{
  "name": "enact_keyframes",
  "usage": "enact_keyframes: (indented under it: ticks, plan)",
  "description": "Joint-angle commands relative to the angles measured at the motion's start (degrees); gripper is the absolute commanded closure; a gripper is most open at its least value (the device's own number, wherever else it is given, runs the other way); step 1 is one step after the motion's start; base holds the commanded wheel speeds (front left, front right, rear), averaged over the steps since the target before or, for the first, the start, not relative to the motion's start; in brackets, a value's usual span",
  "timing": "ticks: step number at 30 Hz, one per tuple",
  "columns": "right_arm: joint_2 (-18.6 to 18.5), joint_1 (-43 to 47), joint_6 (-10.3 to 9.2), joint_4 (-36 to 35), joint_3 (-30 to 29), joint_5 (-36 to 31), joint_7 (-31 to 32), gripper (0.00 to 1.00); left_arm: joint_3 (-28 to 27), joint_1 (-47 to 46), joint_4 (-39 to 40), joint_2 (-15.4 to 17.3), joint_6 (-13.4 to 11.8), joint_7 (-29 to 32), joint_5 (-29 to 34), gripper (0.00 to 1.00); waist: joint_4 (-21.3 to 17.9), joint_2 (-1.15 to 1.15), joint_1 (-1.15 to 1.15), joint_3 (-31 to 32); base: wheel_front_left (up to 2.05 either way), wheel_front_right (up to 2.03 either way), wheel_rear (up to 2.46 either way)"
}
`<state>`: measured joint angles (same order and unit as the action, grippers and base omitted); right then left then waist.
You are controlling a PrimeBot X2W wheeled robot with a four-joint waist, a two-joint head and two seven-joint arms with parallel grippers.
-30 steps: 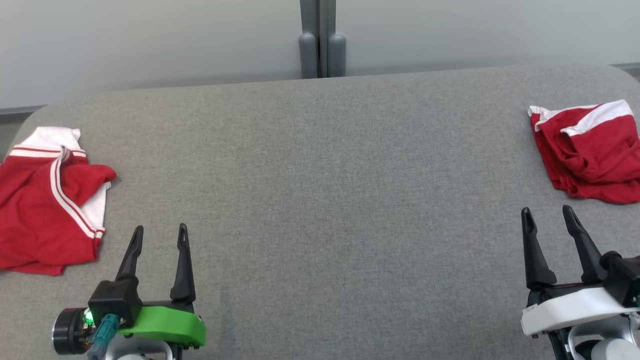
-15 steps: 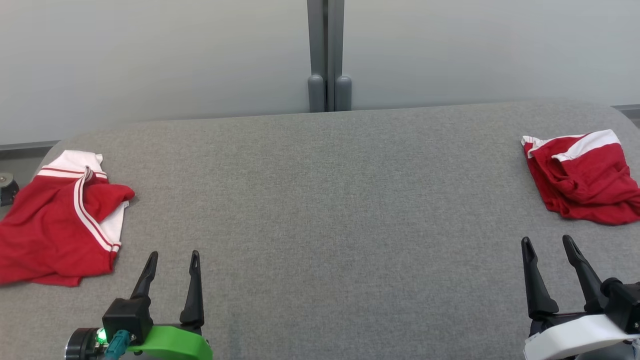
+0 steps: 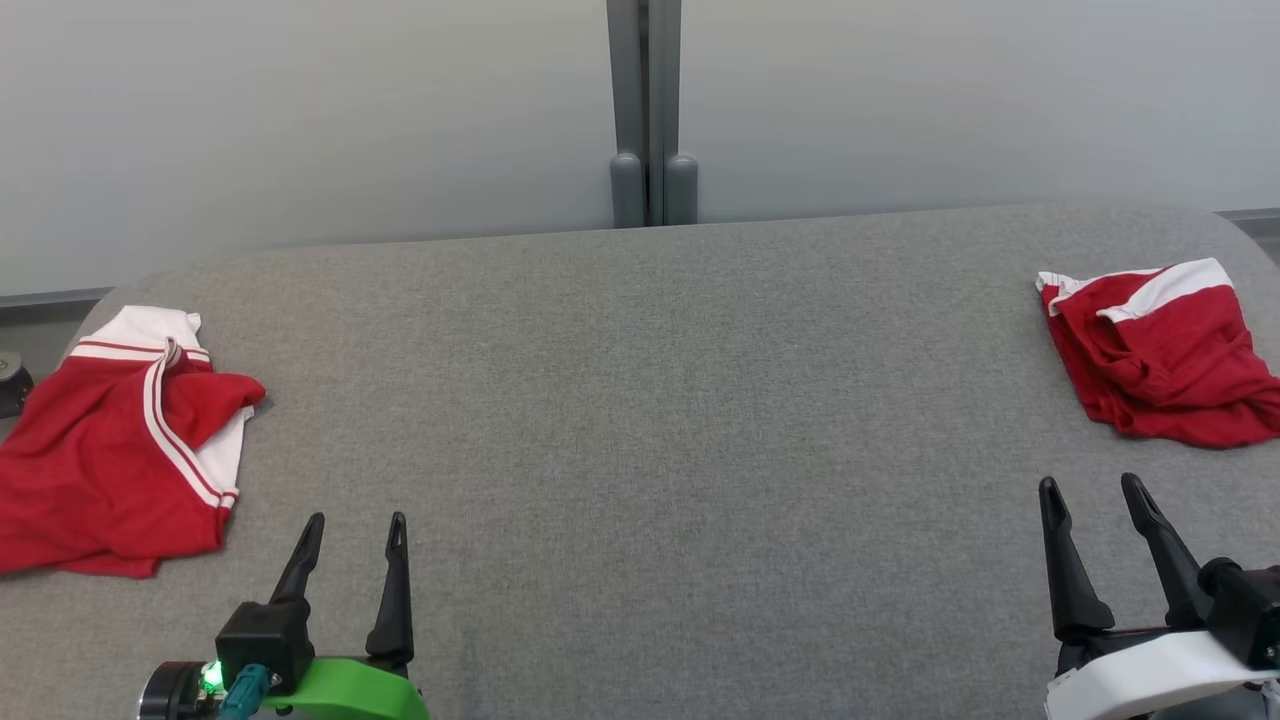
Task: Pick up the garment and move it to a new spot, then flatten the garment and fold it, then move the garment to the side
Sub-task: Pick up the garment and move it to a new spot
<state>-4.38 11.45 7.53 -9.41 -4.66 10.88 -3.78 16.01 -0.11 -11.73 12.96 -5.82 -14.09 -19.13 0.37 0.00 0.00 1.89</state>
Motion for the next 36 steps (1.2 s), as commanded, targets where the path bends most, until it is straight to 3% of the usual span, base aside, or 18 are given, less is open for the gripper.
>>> enact_keyframes:
  ticks: [1, 8, 18, 24, 30, 36]
  plan:
    - [-0.2, 0.6, -0.08, -0.4, 0.1, -0.2, 0.1, 0.0, 0.0, -0.6, -0.2, 0.1, -0.1, -0.2, -0.4, 0.0, 0.2, 0.0, 0.0, 0.0, 0.0, 0.0, 0.0]
    - [-0.7, 0.8, -0.08, -1.6, 0.5, -0.1, 0.2, 0.0, 0.4, -2.5, -0.2, 0.1, 0.1, -0.4, 0.0, 0.0, 4.6, 0.0, 0.0, -0.9, 0.0, 0.0, 0.0]
    - [-0.9, -1.6, -0.08, -4.5, 3.4, 0.6, 0.7, 0.0, -0.3, -7.1, 0.1, -0.2, 0.8, -0.9, 0.1, 0.0, 19.0, 0.0, 0.0, -2.7, 0.0, 0.0, 0.0]
    - [-2.2, -3.4, -0.08, -4.9, 5.7, 0.7, 1.1, 0.0, -2.3, -8.0, 0.0, -0.4, 0.4, -1.1, -0.3, 0.0, 24.7, 0.0, 0.0, -3.6, 0.0, 0.0, 0.0]
    - [-3.5, -5.1, -0.08, -5.0, 6.3, 0.7, 1.5, 0.0, -4.1, -8.4, 0.6, -1.0, 0.6, -1.1, 0.4, 0.0, 28.1, 0.0, 0.0, -5.1, 0.0, 0.0, 0.0]
    - [-5.1, -7.3, -0.08, -6.6, 6.9, 0.9, 2.8, 0.0, -5.3, -10.2, 1.0, -2.9, 1.5, -1.1, 1.2, 0.0, 27.9, 0.0, 0.0, -9.5, 0.0, 0.0, 0.0]
